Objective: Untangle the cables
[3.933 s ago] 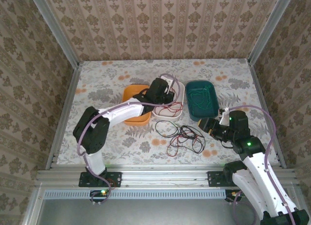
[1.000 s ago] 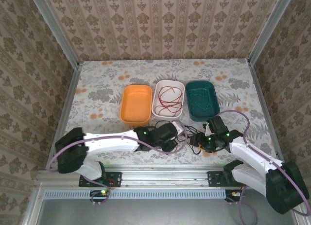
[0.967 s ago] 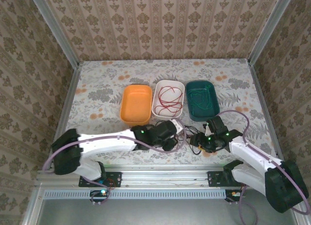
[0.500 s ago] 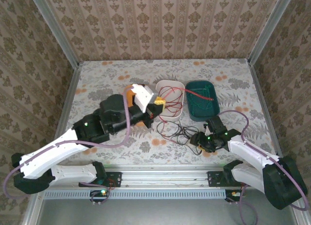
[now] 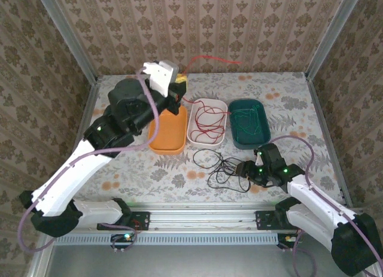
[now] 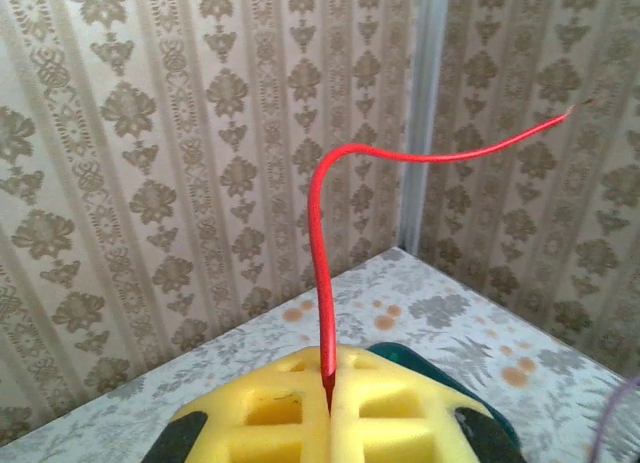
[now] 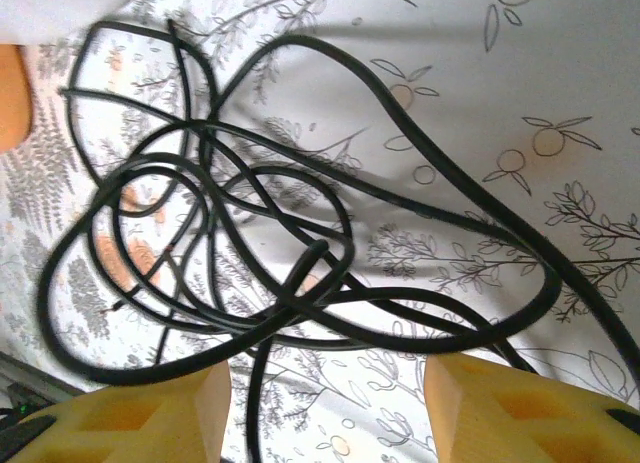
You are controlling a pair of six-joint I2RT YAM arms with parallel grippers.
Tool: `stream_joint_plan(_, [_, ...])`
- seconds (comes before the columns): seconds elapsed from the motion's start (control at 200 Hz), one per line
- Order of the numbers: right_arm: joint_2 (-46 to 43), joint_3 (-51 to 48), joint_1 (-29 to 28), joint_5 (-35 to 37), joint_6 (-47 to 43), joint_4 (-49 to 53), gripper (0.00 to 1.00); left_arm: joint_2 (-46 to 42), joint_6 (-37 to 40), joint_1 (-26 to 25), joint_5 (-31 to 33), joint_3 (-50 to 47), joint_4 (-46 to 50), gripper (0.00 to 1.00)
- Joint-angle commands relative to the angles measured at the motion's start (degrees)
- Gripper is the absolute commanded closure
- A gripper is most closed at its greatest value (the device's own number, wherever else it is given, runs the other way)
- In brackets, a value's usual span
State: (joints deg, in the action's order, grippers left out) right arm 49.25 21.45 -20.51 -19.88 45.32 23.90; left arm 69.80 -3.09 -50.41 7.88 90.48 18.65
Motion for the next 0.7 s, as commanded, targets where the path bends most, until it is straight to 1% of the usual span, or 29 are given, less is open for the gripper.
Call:
stream_joint_plan(0.0, [-2.55, 0.29, 0.17, -0.24, -0.80, 2.52, 0.45, 5.43, 0.94, 3.93, -5.09, 1.74, -2.53, 1.00])
stream_joint_plan(0.09, [-3.95, 1.24, 0.19, -0.75, -1.00, 3.46, 0.45, 11.22, -0.68, 6.82, -7.66, 1.69, -5.06, 1.00])
stream_joint_plan(0.195, [-5.12, 2.45, 0.16, -1.68, -1.48, 4.41, 0.45, 17.05, -3.76, 9.45, -11.46, -2.75, -11.19, 1.00])
stream_joint_plan(0.27, [-5.76, 3.34, 0.17, -2.48, -2.10, 5.33, 0.45, 20.33, -7.10, 10.64, -12.58, -6.87, -14.59, 1.00])
stream_joint_plan(0.35, [-6.24, 4.18, 0.20, -3.18, -3.10, 6.54, 0.45, 22.80, -10.09, 10.70, -12.17, -11.35, -16.86, 1.00])
stream_joint_plan(0.45, [-6.38, 4.65, 0.13, -3.22, -4.14, 8.50, 0.45, 25.24, -13.69, 10.45, -12.55, -15.00, -17.00, 1.00])
stream_joint_plan(0.51, [-6.20, 4.58, 0.20, -3.24, -4.41, 8.54, 0.45, 26.55, -15.84, 10.17, -11.24, -16.29, -15.87, 1.00])
stream_joint_plan(0.62, [-6.05, 4.30, 0.18, -3.32, -4.12, 7.89, 0.45, 29.36, -19.84, 10.16, -8.26, -16.95, -13.03, 1.00])
stream_joint_plan(0.695, [-6.01, 4.13, 0.17, -3.50, -3.56, 7.13, 0.45, 31.70, -21.66, 10.18, -7.73, -16.07, -11.39, 1.00])
